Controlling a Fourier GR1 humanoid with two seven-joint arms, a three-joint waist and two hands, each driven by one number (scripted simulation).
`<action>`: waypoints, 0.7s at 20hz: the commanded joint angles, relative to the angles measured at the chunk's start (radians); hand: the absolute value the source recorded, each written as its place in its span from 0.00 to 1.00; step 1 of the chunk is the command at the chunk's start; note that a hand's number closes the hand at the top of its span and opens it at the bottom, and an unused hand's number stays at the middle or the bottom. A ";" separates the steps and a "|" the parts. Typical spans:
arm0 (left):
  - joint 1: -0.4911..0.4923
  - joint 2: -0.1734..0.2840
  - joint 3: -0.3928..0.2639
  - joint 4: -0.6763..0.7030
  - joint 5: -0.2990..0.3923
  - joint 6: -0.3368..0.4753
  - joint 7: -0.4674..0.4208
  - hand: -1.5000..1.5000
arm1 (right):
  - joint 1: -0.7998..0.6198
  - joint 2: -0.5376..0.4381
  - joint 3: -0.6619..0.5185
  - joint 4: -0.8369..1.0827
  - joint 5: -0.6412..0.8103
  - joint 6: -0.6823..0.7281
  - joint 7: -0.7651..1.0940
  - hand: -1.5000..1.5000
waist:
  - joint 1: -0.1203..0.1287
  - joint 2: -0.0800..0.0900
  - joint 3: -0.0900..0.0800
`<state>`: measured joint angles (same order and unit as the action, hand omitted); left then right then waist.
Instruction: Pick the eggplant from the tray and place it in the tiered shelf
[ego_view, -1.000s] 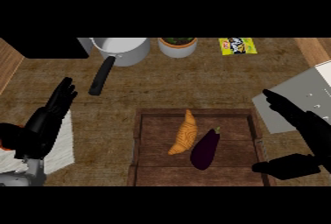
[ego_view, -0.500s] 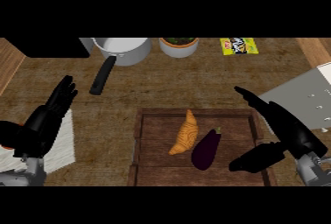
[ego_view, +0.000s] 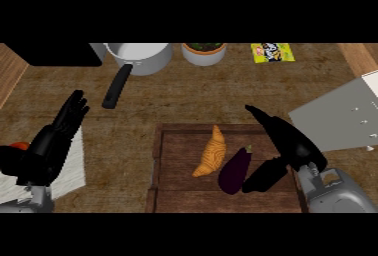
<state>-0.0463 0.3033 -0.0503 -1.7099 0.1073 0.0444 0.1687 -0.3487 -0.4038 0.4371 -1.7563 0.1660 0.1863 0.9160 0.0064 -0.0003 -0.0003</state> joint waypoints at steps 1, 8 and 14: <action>-0.041 -0.006 0.035 0.058 -0.014 -0.029 -0.023 0.50 | 0.011 0.075 0.028 0.076 0.087 0.025 -0.045 0.00 | -0.004 0.001 0.000; -0.017 -0.006 0.077 0.035 0.005 -0.058 -0.006 0.50 | 0.046 0.090 0.024 0.080 0.046 0.155 0.036 0.00 | -0.006 0.000 0.000; 0.013 -0.023 0.066 0.012 -0.013 -0.088 -0.019 0.50 | -0.065 0.165 -0.005 0.164 0.064 0.207 0.120 0.00 | -0.001 0.000 0.000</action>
<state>-0.0591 0.2758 -0.0024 -1.6960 0.0878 -0.0074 0.1766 -0.3746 -0.2638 0.4562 -1.6293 0.2205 0.3224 0.9687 0.0038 -0.0002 -0.0002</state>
